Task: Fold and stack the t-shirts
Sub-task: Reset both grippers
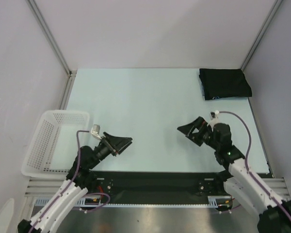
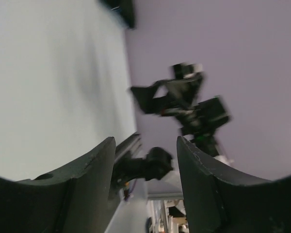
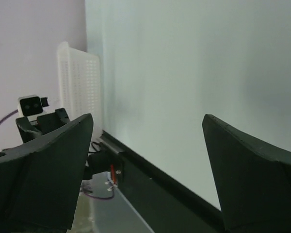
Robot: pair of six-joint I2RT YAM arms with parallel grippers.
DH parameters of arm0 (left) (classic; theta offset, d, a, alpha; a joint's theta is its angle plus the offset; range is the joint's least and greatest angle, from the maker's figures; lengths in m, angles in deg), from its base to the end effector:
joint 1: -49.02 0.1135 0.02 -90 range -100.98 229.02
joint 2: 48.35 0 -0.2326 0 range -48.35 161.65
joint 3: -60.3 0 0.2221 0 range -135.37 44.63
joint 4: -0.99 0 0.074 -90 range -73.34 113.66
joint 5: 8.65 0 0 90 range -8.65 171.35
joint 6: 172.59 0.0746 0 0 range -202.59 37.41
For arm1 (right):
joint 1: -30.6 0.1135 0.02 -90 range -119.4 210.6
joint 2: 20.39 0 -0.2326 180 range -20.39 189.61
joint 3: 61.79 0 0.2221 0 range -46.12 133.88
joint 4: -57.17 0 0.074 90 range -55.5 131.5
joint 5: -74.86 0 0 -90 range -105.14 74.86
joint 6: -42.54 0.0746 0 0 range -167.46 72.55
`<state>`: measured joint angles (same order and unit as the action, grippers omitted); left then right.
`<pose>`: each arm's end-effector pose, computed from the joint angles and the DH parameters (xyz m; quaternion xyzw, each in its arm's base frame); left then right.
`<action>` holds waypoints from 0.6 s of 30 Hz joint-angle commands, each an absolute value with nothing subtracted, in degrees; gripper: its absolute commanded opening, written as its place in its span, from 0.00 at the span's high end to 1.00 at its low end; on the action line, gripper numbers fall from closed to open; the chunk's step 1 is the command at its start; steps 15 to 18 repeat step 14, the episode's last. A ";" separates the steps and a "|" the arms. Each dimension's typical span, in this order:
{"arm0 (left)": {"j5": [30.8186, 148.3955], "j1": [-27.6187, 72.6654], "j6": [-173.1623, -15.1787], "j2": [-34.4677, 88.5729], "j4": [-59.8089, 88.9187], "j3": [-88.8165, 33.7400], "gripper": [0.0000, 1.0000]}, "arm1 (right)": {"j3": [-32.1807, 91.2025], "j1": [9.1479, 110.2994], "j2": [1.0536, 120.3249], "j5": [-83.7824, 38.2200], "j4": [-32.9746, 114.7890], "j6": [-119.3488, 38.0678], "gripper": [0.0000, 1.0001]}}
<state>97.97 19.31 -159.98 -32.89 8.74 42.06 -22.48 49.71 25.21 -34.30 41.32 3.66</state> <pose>0.1306 -0.0991 0.1737 -0.2055 0.7066 -0.6012 0.3116 0.1921 0.0925 0.2009 0.1363 0.8120 0.4296 0.3708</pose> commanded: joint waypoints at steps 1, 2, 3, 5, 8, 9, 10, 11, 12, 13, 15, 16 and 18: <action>96.29 18.96 -165.73 -43.49 5.49 52.53 0.41 | -29.84 49.58 12.36 -32.64 44.69 17.98 0.00; 96.37 18.96 -167.21 -48.83 6.37 54.28 0.41 | -34.39 49.49 9.00 -32.89 42.23 19.59 0.00; 96.29 18.96 -167.75 -52.27 8.81 54.39 0.41 | -36.17 49.49 5.83 -32.81 40.73 21.35 0.00; 97.68 18.88 -166.97 -56.42 11.82 54.39 0.40 | -40.04 49.93 -3.92 -31.85 32.33 25.99 0.00; 100.06 18.96 -166.26 -51.62 4.11 54.65 0.40 | -43.03 50.11 -16.99 -31.23 22.39 27.42 0.00; 101.11 18.88 -166.26 -50.47 0.96 54.65 0.40 | -43.31 50.20 -18.53 -31.40 20.60 27.69 0.00; 101.64 18.96 -166.52 -50.55 -0.38 54.82 0.40 | -43.22 50.02 -17.41 -32.01 20.50 26.91 0.00; 101.74 18.96 -167.57 -50.72 -1.78 54.91 0.40 | -43.40 50.02 -14.97 -34.97 24.06 26.12 0.00; 101.48 18.96 -168.19 -50.99 -3.97 55.00 0.40 | -44.27 50.11 -14.25 -36.40 26.45 26.28 0.00; 101.30 18.96 -169.41 -52.30 -7.04 55.09 0.40 | -44.54 50.20 -13.98 -37.37 28.13 26.98 0.00; 100.95 18.96 -172.12 -53.27 -9.59 55.26 0.39 | -44.80 50.20 -14.41 -40.60 34.06 27.51 0.00; 100.95 18.96 -172.12 -53.27 -9.59 55.26 0.39 | -44.80 50.20 -14.41 -40.60 34.06 27.51 0.00; 100.95 18.96 -172.12 -53.27 -9.59 55.26 0.39 | -44.80 50.20 -14.41 -40.60 34.06 27.51 0.00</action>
